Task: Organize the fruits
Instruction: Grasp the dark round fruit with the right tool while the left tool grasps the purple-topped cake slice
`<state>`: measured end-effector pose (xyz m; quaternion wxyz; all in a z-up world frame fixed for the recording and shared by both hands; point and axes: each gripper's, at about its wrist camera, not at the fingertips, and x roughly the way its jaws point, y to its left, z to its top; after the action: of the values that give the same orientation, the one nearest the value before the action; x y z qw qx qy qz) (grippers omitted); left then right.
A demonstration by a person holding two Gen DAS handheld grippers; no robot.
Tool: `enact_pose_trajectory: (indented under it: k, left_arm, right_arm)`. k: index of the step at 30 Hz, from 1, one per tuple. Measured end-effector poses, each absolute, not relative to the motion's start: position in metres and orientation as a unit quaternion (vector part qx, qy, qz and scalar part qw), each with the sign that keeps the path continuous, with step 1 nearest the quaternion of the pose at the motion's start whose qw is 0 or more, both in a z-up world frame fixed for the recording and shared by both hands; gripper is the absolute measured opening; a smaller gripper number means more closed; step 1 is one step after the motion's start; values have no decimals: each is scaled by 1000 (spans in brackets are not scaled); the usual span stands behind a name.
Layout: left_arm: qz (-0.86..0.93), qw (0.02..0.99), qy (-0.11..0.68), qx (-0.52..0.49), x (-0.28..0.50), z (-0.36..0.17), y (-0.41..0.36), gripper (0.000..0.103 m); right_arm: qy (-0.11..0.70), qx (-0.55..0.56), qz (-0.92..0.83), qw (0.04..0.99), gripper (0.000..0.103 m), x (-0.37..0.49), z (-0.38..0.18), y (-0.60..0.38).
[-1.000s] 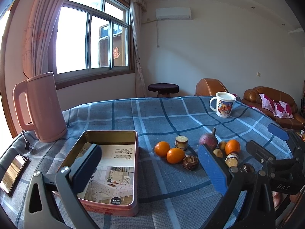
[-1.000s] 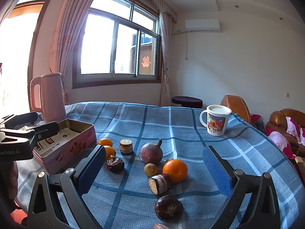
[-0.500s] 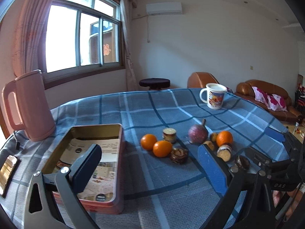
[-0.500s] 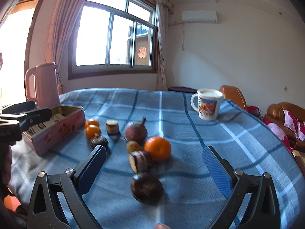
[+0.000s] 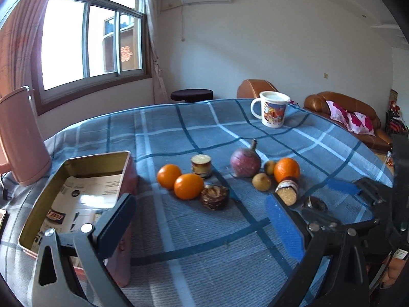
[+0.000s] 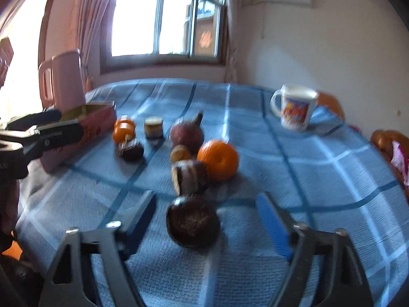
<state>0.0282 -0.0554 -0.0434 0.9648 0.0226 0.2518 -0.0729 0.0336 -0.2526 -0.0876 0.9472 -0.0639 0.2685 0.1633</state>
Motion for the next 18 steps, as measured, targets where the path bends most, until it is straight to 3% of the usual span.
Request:
enact_pose_trajectory:
  k: [3,5,8,13,18]
  left_arm:
    - [-82,962,260,23,33,-45,-60,103]
    - [-90,959,267,22,36,-48,-64,103]
    - [-104,954,278,26,42,-50,-73,103]
    - [-128,947,292,36,52,-51,-90,98]
    - [-165,932,319,43,66,-57,-115,84]
  right_arm:
    - [297,-62,176,936,60,40,-95,-250]
    - [305,-62,177,934,59,42,-97,-250]
    - [314,-63,196,927,45,43,-99,-248]
    - [293,-45,192,936,43,37,-94,-256]
    - [261,-42,128,956,43,39,-80,-278]
